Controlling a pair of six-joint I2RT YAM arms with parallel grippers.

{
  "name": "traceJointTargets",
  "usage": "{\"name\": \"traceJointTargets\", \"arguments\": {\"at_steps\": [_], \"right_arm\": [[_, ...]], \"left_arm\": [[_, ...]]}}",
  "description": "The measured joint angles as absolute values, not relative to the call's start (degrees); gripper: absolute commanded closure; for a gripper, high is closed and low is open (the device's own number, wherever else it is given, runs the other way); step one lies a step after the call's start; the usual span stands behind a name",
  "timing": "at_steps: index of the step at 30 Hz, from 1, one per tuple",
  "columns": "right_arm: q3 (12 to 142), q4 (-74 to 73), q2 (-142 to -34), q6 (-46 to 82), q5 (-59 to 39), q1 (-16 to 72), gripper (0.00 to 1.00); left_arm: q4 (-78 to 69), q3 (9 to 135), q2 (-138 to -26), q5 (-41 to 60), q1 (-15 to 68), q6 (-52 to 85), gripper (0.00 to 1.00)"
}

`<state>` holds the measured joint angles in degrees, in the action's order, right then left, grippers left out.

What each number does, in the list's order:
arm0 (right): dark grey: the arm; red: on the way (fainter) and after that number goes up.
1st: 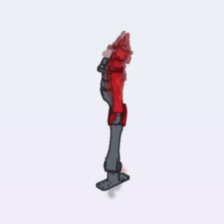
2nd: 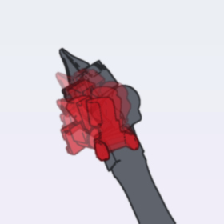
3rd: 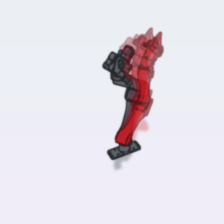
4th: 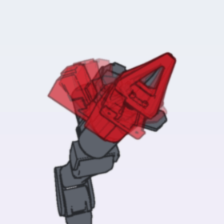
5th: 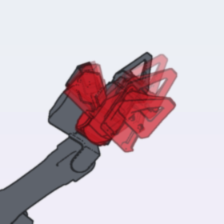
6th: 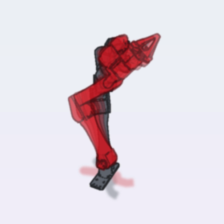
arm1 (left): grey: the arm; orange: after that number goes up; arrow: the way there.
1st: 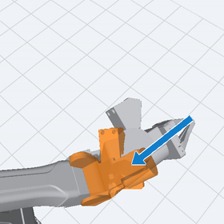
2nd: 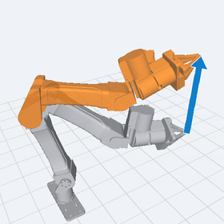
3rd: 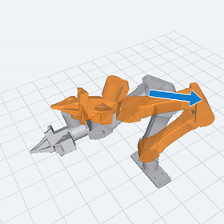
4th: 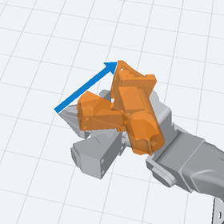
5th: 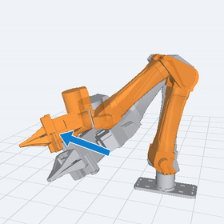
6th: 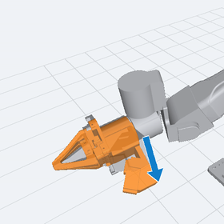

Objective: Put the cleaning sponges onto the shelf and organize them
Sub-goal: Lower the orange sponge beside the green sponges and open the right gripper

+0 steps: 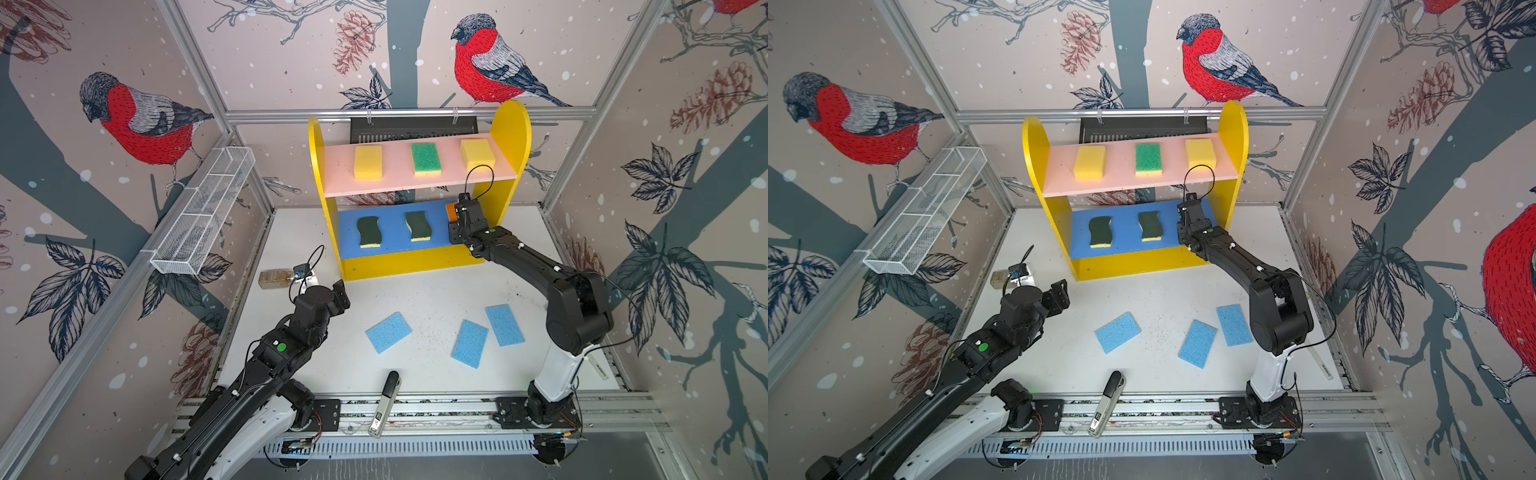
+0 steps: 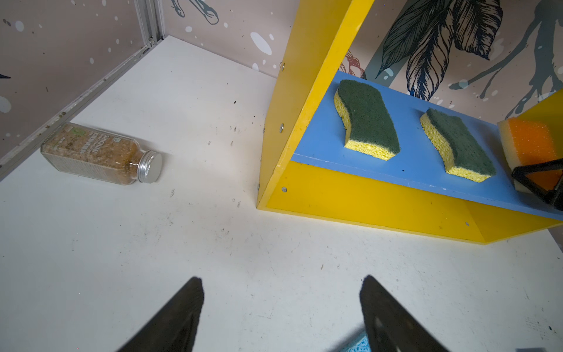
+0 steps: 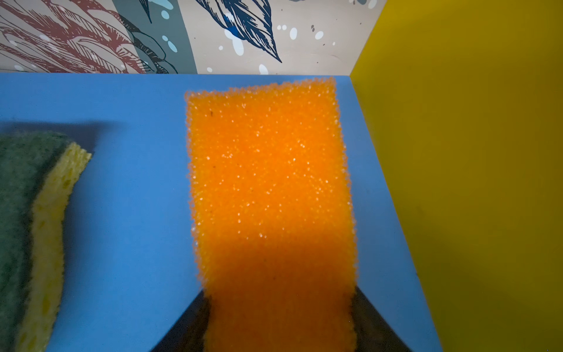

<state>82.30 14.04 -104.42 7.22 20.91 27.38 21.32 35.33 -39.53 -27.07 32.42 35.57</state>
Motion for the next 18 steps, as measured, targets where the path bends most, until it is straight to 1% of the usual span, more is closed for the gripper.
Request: {"name": "traceJointTargets", "arguments": {"at_steps": [18], "right_arm": [[83.6,16.6,-104.7,7.4,20.4,27.4,0.38]], "left_arm": [[21.0,35.3,-40.2,-27.1,32.4,35.5,0.18]]}}
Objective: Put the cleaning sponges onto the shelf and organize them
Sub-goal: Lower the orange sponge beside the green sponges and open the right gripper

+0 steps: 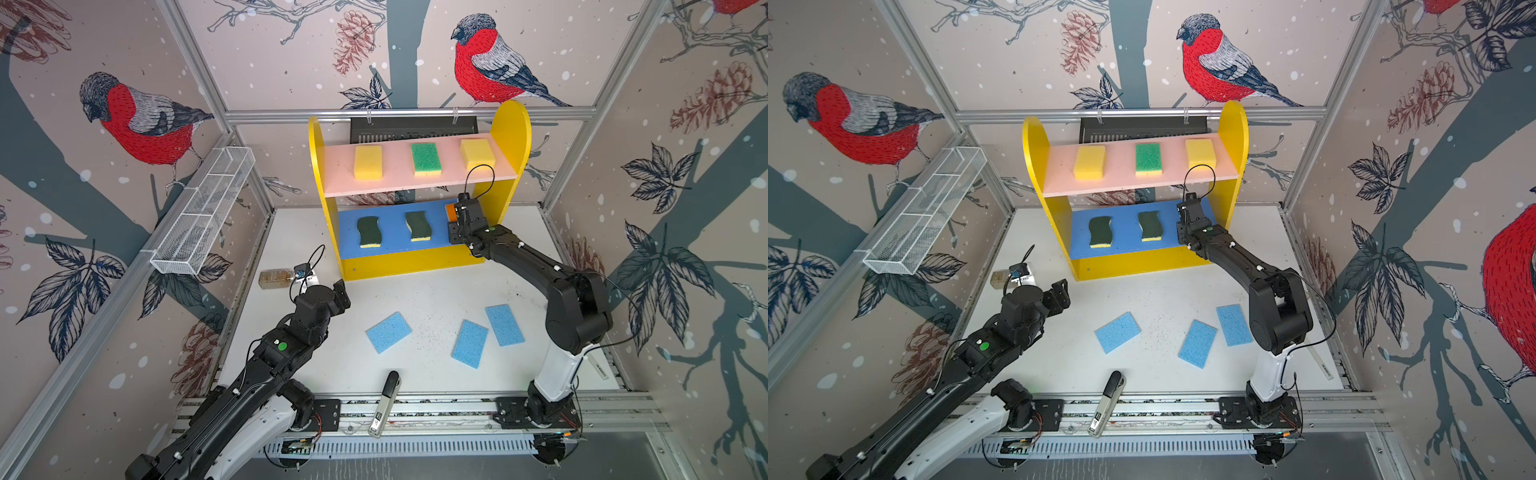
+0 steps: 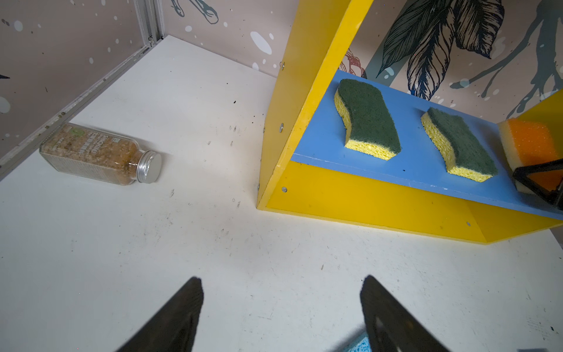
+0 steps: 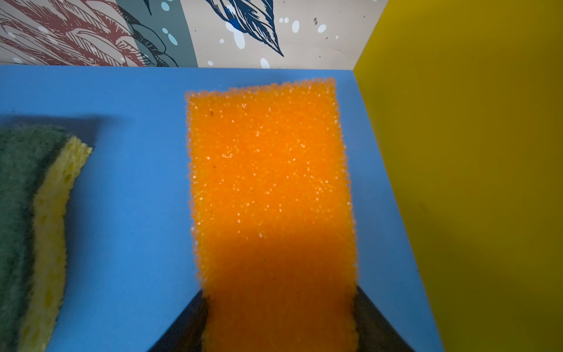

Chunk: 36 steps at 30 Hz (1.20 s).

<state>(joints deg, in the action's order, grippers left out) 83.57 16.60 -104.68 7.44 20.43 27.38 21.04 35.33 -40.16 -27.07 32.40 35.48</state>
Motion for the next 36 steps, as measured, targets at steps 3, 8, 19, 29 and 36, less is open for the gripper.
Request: {"name": "traceJointTargets", "arguments": {"at_steps": [3,8,19,29,36], "right_arm": [[83.7,16.8,-104.7,7.5,20.4,27.4,0.38],[84.3,17.2,-105.6,7.5,20.3,27.4,0.35],[85.3,17.2,-106.5,7.5,20.0,27.2,0.33],[85.8,17.3,-107.0,7.9,19.8,27.0,0.29],[85.8,17.4,-107.0,7.9,19.8,26.9,0.25]], "left_arm": [[20.5,35.4,-40.6,-27.0,32.4,35.2,0.18],[20.0,35.4,-41.1,-27.0,32.4,34.9,0.18],[19.6,35.4,-41.6,-27.0,32.4,34.9,0.18],[19.6,35.4,-41.8,-26.8,32.4,34.9,0.18],[19.6,35.4,-41.7,-26.8,32.3,34.9,0.18]]}}
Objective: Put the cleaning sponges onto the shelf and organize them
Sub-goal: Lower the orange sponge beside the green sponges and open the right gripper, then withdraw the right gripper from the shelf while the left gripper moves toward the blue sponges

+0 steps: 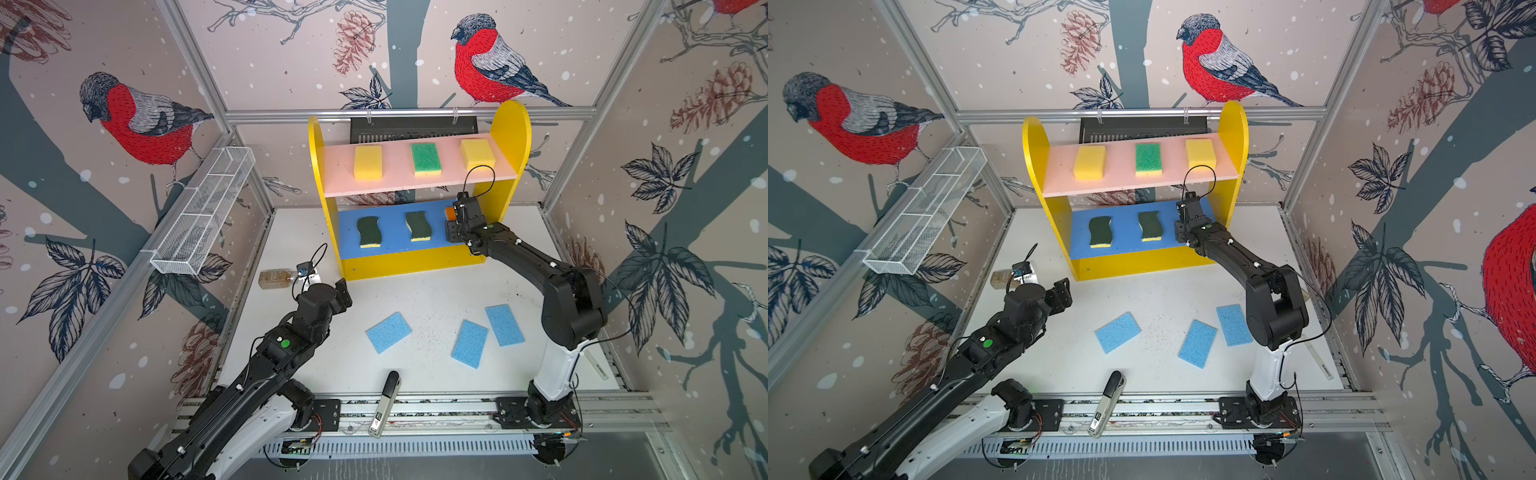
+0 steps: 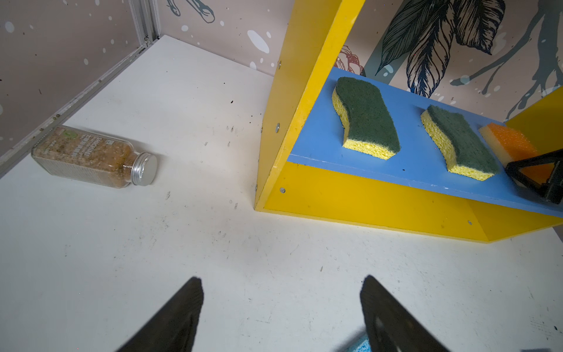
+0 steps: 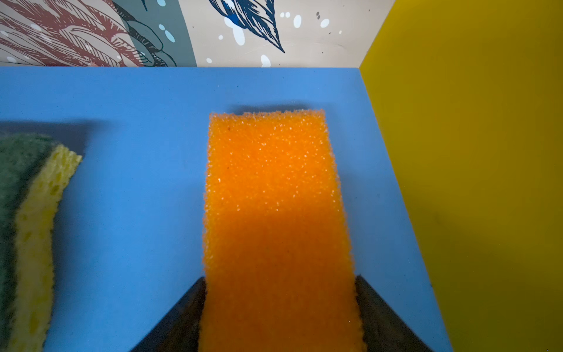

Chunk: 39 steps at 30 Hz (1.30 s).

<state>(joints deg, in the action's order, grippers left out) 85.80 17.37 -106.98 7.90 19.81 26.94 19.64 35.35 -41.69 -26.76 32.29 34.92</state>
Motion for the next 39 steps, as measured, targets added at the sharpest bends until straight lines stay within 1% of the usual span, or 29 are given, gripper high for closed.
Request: {"name": "traceJointTargets", "arguments": {"at_steps": [8,27,39], "right_arm": [[85.8,17.6,-106.8,8.1,19.8,26.9,0.22],[85.2,19.0,-104.1,8.1,20.0,26.9,0.18],[83.4,19.1,-100.4,8.1,17.5,27.4,0.16]], "left_arm": [[19.6,35.5,-42.7,-25.7,32.2,34.9,0.18],[19.8,36.1,-41.8,-25.3,32.2,34.9,0.18],[20.1,36.8,-42.2,-25.1,32.2,34.5,0.18]]}}
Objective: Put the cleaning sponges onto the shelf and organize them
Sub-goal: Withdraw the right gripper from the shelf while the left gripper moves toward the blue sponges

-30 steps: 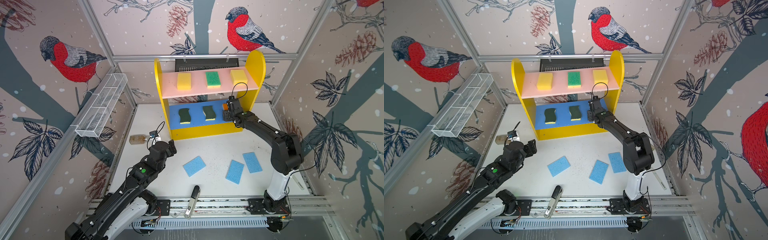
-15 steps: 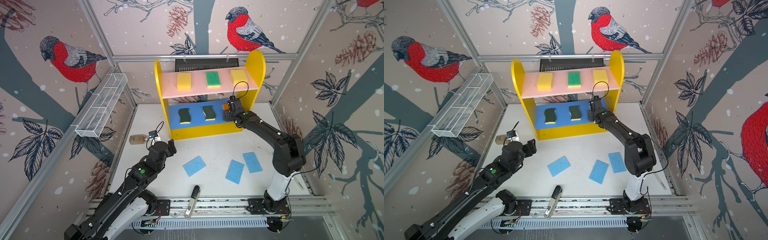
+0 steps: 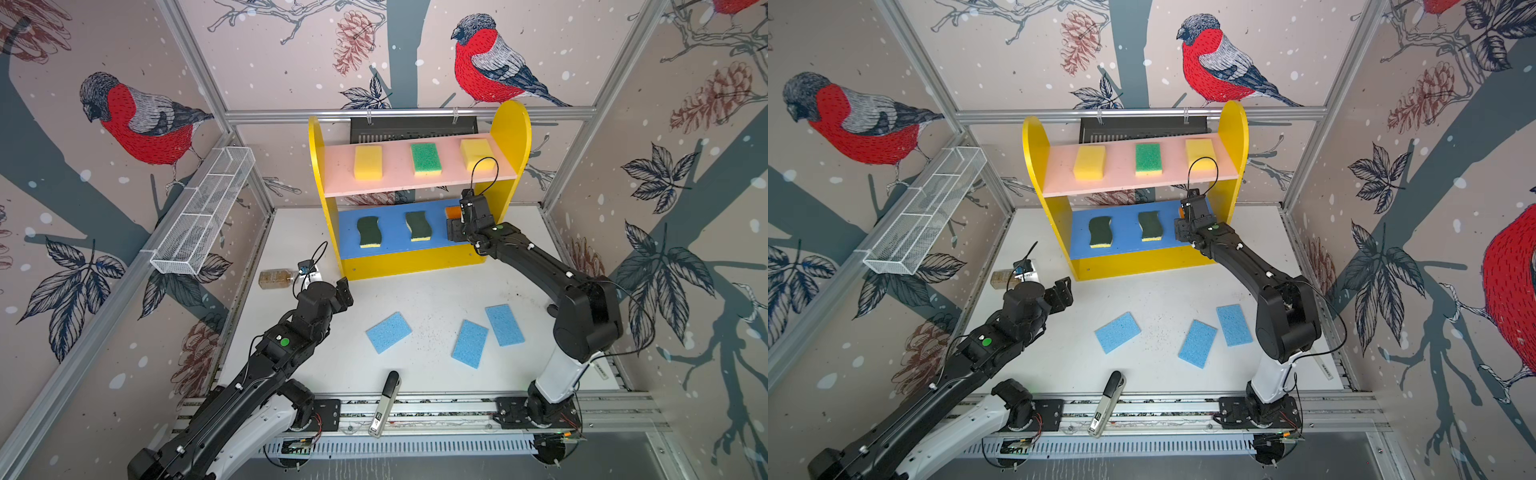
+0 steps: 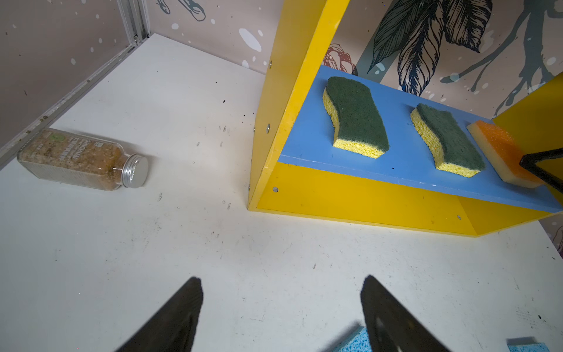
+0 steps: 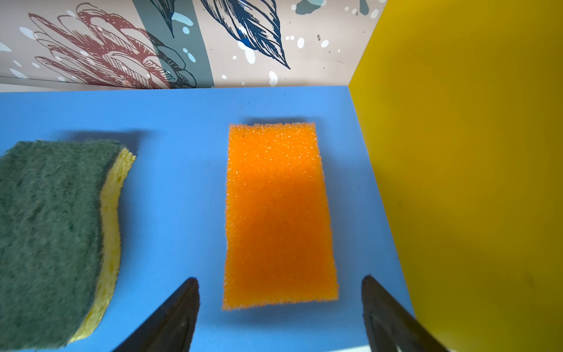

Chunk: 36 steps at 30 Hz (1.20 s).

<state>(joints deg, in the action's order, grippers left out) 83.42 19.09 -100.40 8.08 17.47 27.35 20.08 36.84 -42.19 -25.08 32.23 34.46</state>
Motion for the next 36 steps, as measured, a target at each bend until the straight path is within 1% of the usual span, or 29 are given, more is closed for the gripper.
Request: {"name": "traceJointTargets", "arguments": {"at_steps": [11,19,30,36], "right_arm": [[78.1,19.4,-94.9,10.5,14.4,28.4,0.14],[74.9,19.8,-90.3,11.2,13.3,30.0,0.13],[67.2,21.5,-80.5,13.5,13.2,31.9,0.11],[61.7,21.7,-74.8,15.3,12.7,32.4,0.11]], "left_arm": [[20.7,37.7,-42.6,-23.6,32.2,33.0,0.18],[23.0,37.5,-43.1,-19.5,32.2,32.6,0.17],[23.9,34.0,-45.6,-11.9,32.5,33.0,0.18],[23.8,32.2,-46.3,-10.1,33.4,34.3,0.18]]}}
